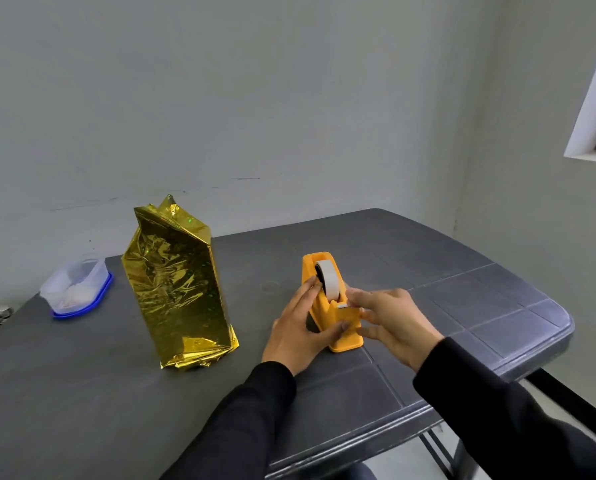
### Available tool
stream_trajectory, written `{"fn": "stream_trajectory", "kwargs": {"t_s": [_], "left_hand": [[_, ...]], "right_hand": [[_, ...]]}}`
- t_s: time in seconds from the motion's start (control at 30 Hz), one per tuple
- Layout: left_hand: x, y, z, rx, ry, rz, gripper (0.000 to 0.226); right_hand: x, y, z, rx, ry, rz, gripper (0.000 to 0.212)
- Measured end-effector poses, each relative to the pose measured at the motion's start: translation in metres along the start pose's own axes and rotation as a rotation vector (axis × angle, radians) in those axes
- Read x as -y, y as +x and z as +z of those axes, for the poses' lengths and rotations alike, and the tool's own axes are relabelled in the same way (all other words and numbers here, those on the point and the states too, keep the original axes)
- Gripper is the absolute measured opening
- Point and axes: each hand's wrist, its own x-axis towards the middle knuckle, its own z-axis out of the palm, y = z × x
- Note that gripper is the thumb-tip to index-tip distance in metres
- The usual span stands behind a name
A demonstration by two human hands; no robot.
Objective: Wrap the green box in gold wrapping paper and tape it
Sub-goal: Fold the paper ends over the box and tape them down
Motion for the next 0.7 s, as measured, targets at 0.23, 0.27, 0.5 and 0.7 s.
{"fn": "stream_trajectory", "kwargs": {"t_s": [0.23, 0.27, 0.5, 0.7], "left_hand": [[0.005, 0.001, -0.004, 0.046, -0.103, -0.014, 0.105], [0.006, 0.001, -0.004, 0.057, -0.102, 0.001, 0.105], [0.006, 0.002, -0.008, 0.051, -0.186, -0.016, 0.084], [0.007, 0.004, -0.006, 0.042, -0.222, -0.038, 0.08]], "right_hand": [[-0.028, -0.002, -0.005, -0.011, -0.151, -0.084, 0.017], [-0.03, -0.002, -0.005, -0.011, -0.159, -0.085, 0.019], [-0.034, -0.005, -0.005, -0.006, -0.215, -0.15, 0.027], [-0.035, 0.001, -0.011, 0.005, -0.511, -0.264, 0.03]]}}
